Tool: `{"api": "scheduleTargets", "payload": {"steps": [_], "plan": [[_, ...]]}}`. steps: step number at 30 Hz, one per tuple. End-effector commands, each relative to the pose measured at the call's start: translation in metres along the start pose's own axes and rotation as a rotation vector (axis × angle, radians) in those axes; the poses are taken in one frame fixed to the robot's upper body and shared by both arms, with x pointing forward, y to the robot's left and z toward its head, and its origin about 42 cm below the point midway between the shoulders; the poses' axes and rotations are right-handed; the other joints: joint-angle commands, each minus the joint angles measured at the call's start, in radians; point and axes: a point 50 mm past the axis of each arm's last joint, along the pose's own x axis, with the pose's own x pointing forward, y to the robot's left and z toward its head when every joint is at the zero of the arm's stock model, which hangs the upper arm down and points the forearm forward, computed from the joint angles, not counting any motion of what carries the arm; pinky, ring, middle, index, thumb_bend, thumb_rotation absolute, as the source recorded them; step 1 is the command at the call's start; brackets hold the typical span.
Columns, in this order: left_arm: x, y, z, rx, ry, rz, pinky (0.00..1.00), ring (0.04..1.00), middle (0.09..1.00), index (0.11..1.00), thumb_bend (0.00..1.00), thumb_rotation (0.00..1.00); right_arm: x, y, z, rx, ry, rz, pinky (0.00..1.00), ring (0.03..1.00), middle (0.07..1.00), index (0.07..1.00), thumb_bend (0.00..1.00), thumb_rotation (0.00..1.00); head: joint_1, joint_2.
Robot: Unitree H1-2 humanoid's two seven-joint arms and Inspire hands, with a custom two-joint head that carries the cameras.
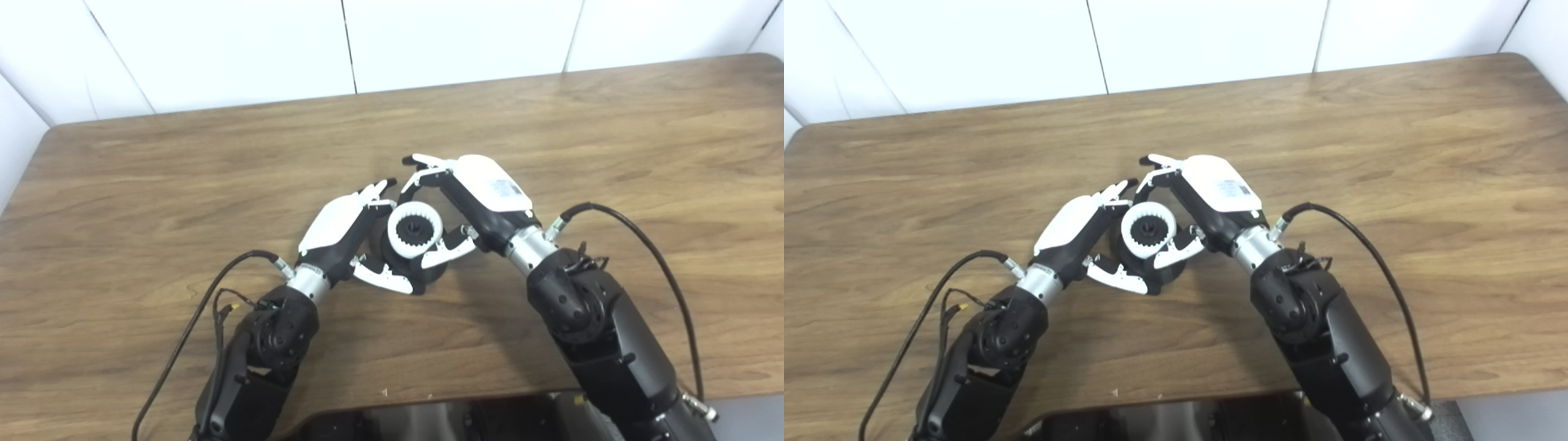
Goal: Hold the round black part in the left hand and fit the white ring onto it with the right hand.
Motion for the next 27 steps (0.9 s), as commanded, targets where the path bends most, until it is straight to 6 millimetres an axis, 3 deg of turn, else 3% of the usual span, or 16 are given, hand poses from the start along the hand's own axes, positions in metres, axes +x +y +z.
{"api": "scheduleTargets", "payload": {"steps": [1,3,7,19,27], "plan": [[0.008,0.018,0.017,0.01,-0.079,0.057,1.0,1.0,1.0,0.601,0.97,0.32,0.001,-0.012,-0.003,-0.037,0.025,0.015,0.87,0.943,0.976,0.779,0.93,0.45,-0.005,0.002],[0.008,0.019,0.016,0.003,-0.078,0.056,1.0,1.0,1.0,0.601,0.97,0.31,0.001,-0.017,-0.006,-0.032,0.034,0.032,0.89,0.969,0.995,0.828,0.99,0.56,-0.004,0.001],[0.008,0.02,0.016,0.009,-0.081,0.06,1.0,1.0,1.0,0.601,0.99,0.37,-0.001,-0.023,-0.008,-0.037,0.031,0.05,0.9,0.976,1.0,0.848,1.0,0.64,0.0,0.001],[0.006,0.022,0.015,0.009,-0.078,0.06,1.0,1.0,1.0,0.602,0.98,0.39,-0.004,-0.023,-0.01,-0.024,0.022,0.068,0.9,0.97,1.0,0.846,1.0,0.62,0.001,-0.009],[0.004,0.021,0.014,0.008,-0.076,0.064,1.0,1.0,1.0,0.597,0.96,0.33,-0.011,-0.034,-0.017,-0.021,0.029,0.148,0.92,1.0,1.0,0.918,1.0,0.52,-0.003,-0.019]]}}
